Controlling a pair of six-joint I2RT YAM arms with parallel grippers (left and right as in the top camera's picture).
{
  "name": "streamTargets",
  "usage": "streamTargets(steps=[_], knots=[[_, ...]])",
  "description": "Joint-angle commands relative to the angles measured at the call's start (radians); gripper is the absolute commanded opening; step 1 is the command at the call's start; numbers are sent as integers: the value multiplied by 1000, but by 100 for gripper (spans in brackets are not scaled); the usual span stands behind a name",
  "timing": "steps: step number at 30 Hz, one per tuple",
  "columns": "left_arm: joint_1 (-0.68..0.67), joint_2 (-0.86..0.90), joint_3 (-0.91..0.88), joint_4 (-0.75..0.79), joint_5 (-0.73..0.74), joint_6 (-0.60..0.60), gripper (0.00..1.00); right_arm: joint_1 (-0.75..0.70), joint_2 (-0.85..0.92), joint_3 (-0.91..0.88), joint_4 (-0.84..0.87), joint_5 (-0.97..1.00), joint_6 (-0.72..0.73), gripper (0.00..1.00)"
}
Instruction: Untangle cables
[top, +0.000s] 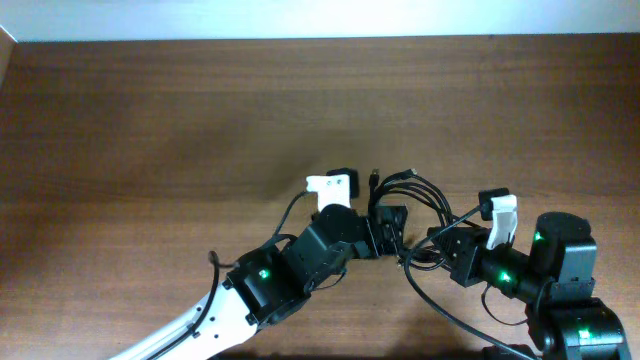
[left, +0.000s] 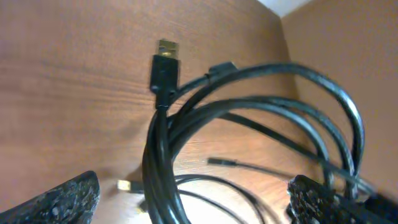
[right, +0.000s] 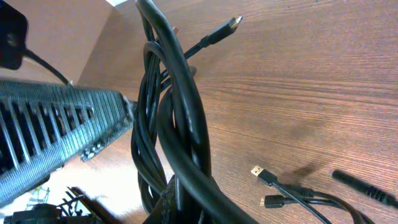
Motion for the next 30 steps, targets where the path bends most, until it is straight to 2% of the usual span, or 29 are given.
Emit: streamTargets(steps=[1,6,9,14,17,19,23,24,25,27,28,30], knots=[[-1,2,15,-3,45,368,99,-4,-4,-2,10,56,67,4],[-1,2,15,-25,75,483,99,-4,-2,-2,10,61,79,4],[-1,2,15,-39,75,570,95,-4,-2,-2,10,61,79,4],[-1,2,15,-38,74,575,89,-4,-2,-2,10,61,79,4],[-1,2,15,-35,77,557,90,-4,-2,-2,10,61,79,4],[-1,2,15,-35,79,514,100,-4,-2,-2,10,60,79,4],[-1,2,15,-35,79,497,98,-4,-2,-2,10,61,79,4],[-1,2,15,-35,79,509,94,-4,-2,-2,10,61,79,4],[-1,2,15,-35,79,531,89,-4,-2,-2,10,61,79,4],[-2,2,15,-37,90,621,86,-4,-2,-2,10,61,79,4],[-2,1,15,-26,114,708,85,-4,-2,-2,10,61,79,4],[-1,-10,15,-4,146,851,91,-4,-2,-2,10,61,79,4]])
